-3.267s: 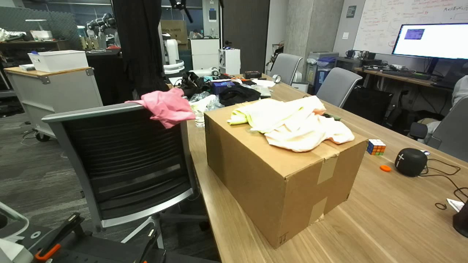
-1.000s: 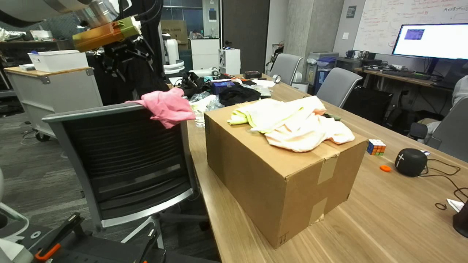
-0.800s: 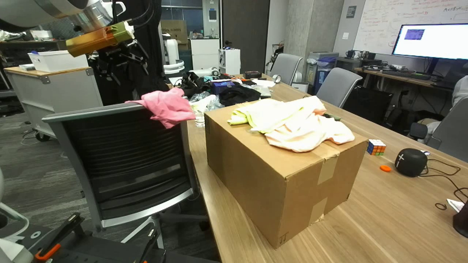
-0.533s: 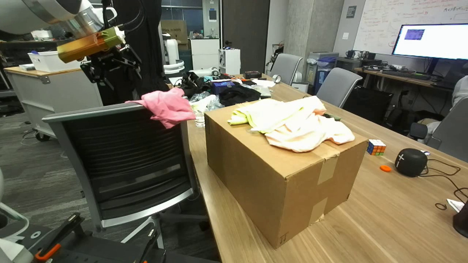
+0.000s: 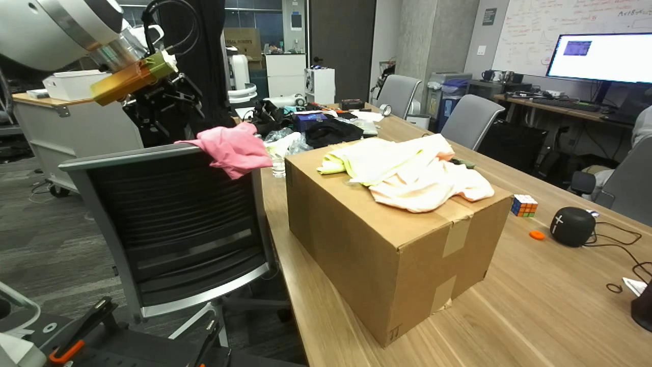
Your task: Put the shirts on the chair onto the box
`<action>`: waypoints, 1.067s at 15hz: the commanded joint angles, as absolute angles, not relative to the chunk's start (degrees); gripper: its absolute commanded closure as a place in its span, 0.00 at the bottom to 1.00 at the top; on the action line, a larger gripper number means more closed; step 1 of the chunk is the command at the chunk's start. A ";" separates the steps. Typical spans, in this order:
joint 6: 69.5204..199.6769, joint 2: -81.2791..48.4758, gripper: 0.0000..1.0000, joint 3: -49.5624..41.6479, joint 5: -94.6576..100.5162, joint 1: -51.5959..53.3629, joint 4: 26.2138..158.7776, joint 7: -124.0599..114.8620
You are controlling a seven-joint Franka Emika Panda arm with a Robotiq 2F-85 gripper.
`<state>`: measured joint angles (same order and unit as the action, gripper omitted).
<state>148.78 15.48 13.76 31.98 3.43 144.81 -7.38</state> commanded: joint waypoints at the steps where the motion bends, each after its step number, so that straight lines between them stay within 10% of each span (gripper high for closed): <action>1: 150.90 12.07 0.00 14.72 39.60 0.47 142.69 -13.75; 16: 149.56 4.23 0.00 13.59 54.54 -2.40 136.60 -26.41</action>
